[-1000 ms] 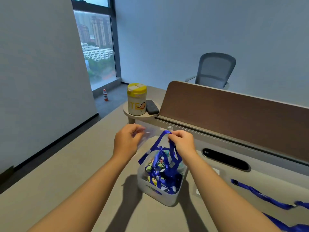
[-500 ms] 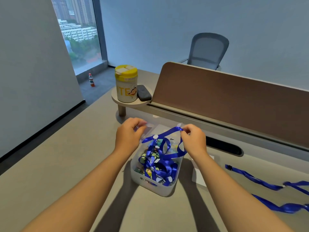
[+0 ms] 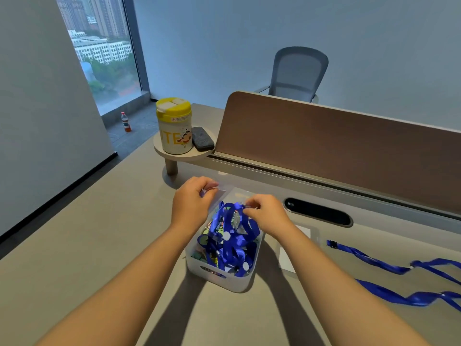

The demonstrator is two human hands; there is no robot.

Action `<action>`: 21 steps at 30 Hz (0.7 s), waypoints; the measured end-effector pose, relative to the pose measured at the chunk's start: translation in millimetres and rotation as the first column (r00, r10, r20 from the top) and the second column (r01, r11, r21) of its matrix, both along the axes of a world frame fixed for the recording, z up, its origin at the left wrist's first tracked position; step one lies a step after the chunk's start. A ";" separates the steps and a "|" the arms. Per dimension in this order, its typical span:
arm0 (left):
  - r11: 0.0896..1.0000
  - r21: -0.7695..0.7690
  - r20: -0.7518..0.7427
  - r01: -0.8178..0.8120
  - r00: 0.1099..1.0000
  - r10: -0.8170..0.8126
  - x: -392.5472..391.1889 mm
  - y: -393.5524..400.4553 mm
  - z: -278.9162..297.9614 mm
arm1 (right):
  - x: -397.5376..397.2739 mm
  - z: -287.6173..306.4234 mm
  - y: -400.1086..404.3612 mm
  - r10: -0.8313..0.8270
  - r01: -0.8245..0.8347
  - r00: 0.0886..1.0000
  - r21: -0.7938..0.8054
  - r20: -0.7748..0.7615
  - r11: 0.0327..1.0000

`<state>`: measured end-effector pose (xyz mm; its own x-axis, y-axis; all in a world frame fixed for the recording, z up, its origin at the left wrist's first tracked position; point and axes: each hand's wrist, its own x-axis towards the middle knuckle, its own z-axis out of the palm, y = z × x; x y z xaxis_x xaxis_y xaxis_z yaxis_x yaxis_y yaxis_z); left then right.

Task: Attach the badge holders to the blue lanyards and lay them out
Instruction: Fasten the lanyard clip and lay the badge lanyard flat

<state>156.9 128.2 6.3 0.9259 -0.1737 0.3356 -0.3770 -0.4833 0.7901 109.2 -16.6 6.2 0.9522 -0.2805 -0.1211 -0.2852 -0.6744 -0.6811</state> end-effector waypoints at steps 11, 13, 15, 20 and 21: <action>0.989 -0.026 0.012 0.144 0.990 -0.143 -51.0 -60.7 17.0 | -73.0 18.6 -57.2 -0.130 0.124 0.990 0.106 0.049 0.987; 0.977 -0.025 0.026 0.211 0.977 -0.211 -72.3 -91.8 15.7 | -104.0 20.3 -84.3 -0.198 0.192 0.979 0.108 0.048 0.975; 0.960 -0.013 0.026 0.279 0.960 -0.279 -97.5 -126.5 11.1 | -137.6 18.3 -114.5 -0.277 0.271 0.960 0.105 0.043 0.957; 0.898 0.033 0.007 0.438 0.899 -0.439 -171.2 -212.8 -12.4 | -229.8 1.3 -192.8 -0.462 0.459 0.887 0.117 -0.001 0.881; 0.887 0.049 0.008 0.460 0.888 -0.461 -185.1 -228.0 -18.7 | -247.5 -6.2 -207.6 -0.492 0.491 0.870 0.117 -0.021 0.863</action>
